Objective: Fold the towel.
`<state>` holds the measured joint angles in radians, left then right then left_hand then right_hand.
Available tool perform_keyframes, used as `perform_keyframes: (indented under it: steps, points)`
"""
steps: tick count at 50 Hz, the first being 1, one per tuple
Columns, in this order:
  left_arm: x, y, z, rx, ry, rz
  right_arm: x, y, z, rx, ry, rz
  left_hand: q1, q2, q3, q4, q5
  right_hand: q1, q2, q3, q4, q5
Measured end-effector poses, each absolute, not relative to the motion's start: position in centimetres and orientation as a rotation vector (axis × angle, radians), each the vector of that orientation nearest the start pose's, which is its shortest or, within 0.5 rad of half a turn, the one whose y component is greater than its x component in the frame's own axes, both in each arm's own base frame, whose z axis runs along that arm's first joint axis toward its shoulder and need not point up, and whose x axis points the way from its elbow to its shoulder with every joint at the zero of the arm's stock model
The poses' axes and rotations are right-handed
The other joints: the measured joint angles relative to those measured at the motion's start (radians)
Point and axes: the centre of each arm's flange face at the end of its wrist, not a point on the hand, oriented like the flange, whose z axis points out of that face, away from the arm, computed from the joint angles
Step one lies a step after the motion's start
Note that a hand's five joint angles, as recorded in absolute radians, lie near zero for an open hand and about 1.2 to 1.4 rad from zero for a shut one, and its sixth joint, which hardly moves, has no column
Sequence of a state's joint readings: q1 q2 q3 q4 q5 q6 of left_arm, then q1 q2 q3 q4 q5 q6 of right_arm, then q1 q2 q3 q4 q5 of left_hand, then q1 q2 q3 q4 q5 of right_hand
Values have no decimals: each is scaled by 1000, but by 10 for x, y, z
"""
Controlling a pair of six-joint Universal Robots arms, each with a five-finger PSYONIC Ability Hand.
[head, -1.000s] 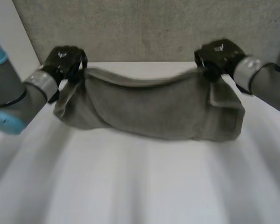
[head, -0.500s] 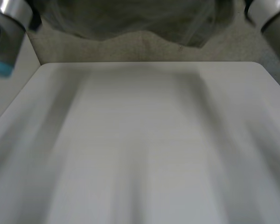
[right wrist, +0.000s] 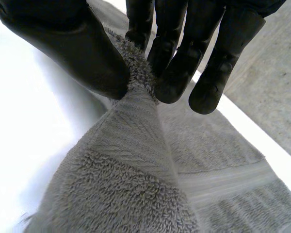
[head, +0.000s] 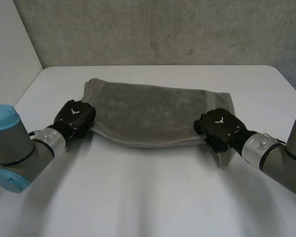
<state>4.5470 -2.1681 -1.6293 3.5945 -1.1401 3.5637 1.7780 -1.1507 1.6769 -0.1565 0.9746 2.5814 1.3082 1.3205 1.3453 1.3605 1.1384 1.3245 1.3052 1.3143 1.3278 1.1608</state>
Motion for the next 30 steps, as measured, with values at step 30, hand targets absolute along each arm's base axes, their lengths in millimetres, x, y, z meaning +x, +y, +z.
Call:
perform_keyframes:
  steps: [30]
  points:
    - [-227,-310,105,1094,2406,-1945,222,-300,164,-888,2150,-1639,-643,-641,-661,-677,-664,0,0,0,0,0]
